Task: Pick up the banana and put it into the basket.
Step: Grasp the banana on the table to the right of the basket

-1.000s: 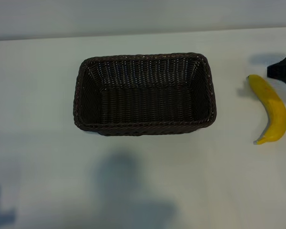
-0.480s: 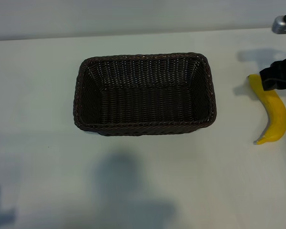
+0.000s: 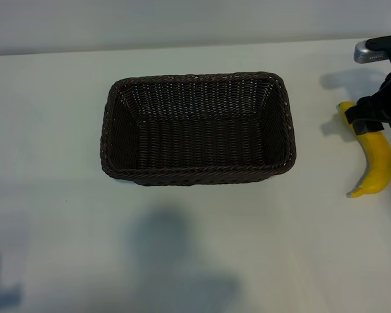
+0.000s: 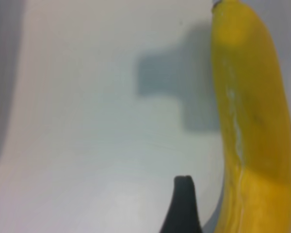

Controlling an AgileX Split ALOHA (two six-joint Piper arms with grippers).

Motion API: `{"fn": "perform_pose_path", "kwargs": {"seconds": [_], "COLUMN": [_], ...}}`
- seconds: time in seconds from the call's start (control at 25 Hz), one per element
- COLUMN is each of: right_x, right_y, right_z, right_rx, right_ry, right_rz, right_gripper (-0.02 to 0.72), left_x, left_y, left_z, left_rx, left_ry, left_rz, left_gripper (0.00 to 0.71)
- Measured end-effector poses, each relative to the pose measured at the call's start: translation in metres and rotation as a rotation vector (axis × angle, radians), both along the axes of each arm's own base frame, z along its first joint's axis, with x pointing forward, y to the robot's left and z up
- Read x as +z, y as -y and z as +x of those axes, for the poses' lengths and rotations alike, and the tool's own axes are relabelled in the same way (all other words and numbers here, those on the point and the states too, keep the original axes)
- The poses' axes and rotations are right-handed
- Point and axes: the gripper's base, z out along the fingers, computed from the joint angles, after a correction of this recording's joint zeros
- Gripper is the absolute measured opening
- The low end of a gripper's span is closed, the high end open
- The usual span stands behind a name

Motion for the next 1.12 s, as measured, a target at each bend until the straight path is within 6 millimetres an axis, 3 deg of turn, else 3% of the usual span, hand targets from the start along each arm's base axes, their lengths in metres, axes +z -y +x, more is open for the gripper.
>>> {"fn": "perform_pose_path", "kwargs": {"seconds": [0.32,0.76,1.04,1.12], "right_x": [-0.017,-0.022,-0.052,-0.053], "right_y": [0.006,0.006,0.006,0.006], "right_z": [0.010,0.010,0.010,0.011], "right_rx": [-0.006,-0.009,-0.006,-0.007], "right_ry": [-0.040,-0.071,-0.155,-0.149], "right_rz": [-0.070,-0.073,-0.077,-0.077], "right_gripper": [0.604,0.598,0.593,0.590], "left_x": [0.000,0.000,0.000,0.000], "left_y": [0.000,0.000,0.000,0.000], "left_z": [0.000,0.000,0.000,0.000], "left_rx": [0.000,-0.001,-0.001,-0.001], "left_ry": [0.000,0.000,0.000,0.000], "left_rz": [0.000,0.002,0.002,0.002], "left_gripper": [0.571,0.571,0.571,0.571]}}
